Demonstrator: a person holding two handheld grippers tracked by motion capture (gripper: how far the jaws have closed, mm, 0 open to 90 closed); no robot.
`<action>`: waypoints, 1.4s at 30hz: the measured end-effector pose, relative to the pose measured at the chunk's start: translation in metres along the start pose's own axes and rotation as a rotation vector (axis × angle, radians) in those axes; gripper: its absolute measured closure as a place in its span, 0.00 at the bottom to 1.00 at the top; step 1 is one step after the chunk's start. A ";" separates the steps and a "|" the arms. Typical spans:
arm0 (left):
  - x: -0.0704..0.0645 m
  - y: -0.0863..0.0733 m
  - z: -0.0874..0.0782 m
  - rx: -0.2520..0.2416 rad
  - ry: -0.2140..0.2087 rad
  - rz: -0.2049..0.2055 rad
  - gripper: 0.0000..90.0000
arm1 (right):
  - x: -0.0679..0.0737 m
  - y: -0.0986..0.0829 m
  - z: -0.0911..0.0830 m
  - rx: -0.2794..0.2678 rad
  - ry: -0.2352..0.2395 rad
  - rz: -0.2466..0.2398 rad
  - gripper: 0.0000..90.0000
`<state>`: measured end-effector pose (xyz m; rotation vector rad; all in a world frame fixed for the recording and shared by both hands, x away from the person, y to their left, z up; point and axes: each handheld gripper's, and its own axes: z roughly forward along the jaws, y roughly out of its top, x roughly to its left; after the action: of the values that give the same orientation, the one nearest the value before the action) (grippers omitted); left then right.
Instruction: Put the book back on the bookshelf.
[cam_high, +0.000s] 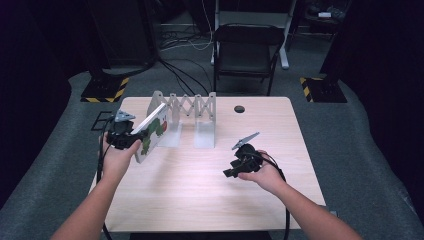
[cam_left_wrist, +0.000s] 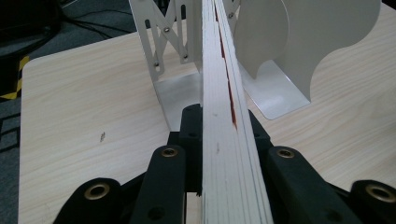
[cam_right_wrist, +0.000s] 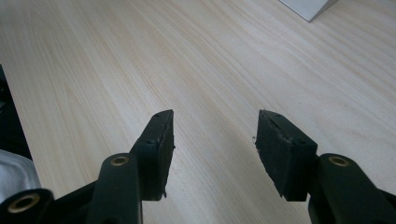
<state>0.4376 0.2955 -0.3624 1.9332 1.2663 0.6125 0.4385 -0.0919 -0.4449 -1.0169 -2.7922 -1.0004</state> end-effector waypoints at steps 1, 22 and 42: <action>0.000 0.000 0.001 -0.001 0.001 -0.001 0.84 | 0.000 0.000 0.000 0.001 -0.001 0.002 0.52; 0.002 0.002 0.025 0.004 0.041 -0.024 0.84 | -0.003 -0.002 -0.002 0.000 -0.002 -0.006 0.52; -0.002 -0.001 0.045 0.023 0.074 -0.039 0.84 | -0.003 -0.004 -0.002 0.002 -0.001 0.006 0.52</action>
<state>0.4691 0.2799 -0.3913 1.9153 1.3593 0.6573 0.4381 -0.0967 -0.4464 -1.0256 -2.7889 -0.9967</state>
